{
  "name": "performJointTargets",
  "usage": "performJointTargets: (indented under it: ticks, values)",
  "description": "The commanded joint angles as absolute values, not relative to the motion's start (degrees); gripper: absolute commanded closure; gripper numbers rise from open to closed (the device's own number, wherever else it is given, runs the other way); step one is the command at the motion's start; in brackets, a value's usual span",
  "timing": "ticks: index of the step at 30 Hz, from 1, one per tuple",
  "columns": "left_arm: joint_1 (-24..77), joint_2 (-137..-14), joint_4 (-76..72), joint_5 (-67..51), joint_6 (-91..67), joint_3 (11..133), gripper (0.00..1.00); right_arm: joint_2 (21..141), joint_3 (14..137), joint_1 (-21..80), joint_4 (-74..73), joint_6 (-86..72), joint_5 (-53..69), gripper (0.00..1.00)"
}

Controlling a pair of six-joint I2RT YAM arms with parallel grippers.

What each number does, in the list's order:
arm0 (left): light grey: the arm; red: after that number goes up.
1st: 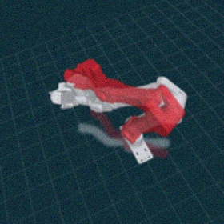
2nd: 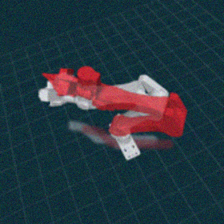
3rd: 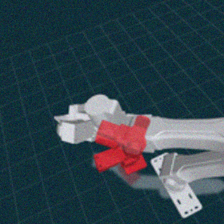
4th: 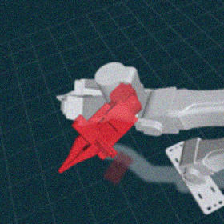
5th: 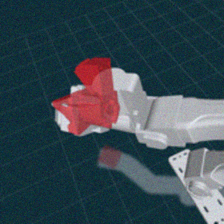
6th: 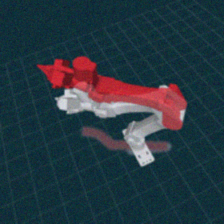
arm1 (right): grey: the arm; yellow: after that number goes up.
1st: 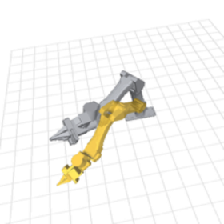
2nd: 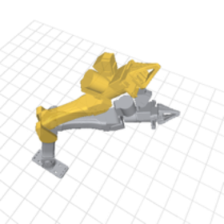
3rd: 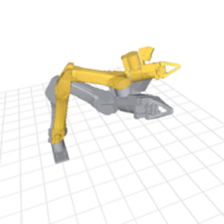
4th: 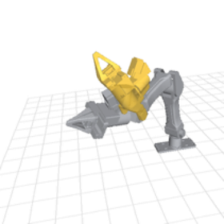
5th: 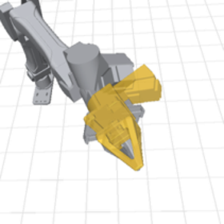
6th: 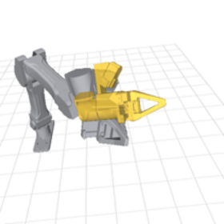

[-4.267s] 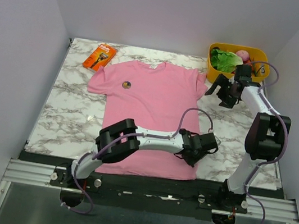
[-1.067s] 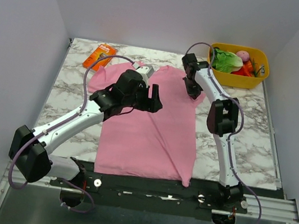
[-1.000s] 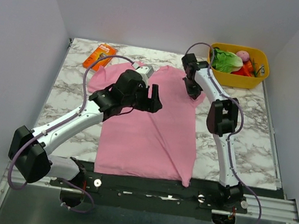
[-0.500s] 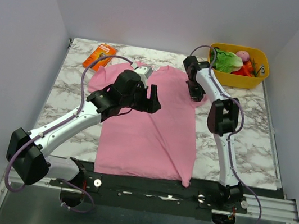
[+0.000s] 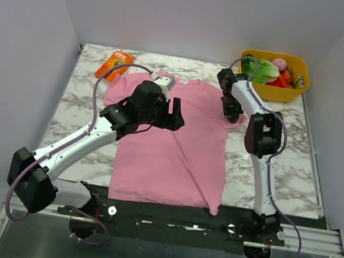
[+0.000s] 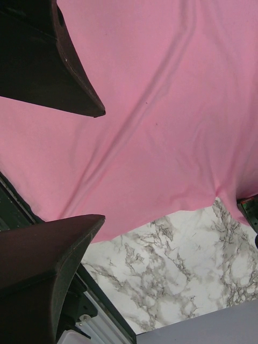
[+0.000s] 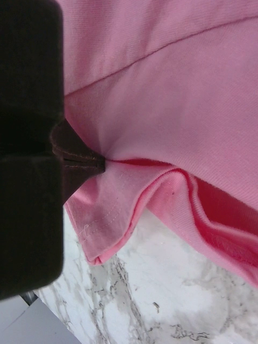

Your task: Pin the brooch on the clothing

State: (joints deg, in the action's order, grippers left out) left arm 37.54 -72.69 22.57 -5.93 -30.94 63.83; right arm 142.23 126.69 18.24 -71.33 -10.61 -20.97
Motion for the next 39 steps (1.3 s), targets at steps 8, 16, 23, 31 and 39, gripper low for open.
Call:
performJointTargets:
  ticks: [8,16,23,31,39]
  values:
    - [37.1,-75.1,23.8,-3.3,-29.3,64.6,0.18,131.1,117.3,16.7,-63.9,-16.3,-23.8,0.99]
    - [37.0,-75.8,23.5,-2.2,-28.4,64.2,0.18,126.5,110.7,12.8,-57.9,-19.5,-22.4,0.99]
    - [37.0,-76.1,23.3,-1.9,-28.1,63.5,0.18,126.1,108.2,10.9,-56.8,-19.0,-19.6,0.99]
    - [36.3,-75.9,23.8,-1.8,-27.8,63.2,0.18,131.0,111.0,10.9,-61.4,-19.1,-17.5,0.99]
    - [35.4,-75.1,24.6,-1.8,-27.4,63.8,0.18,134.2,116.1,10.9,-66.1,-17.8,-16.3,0.99]
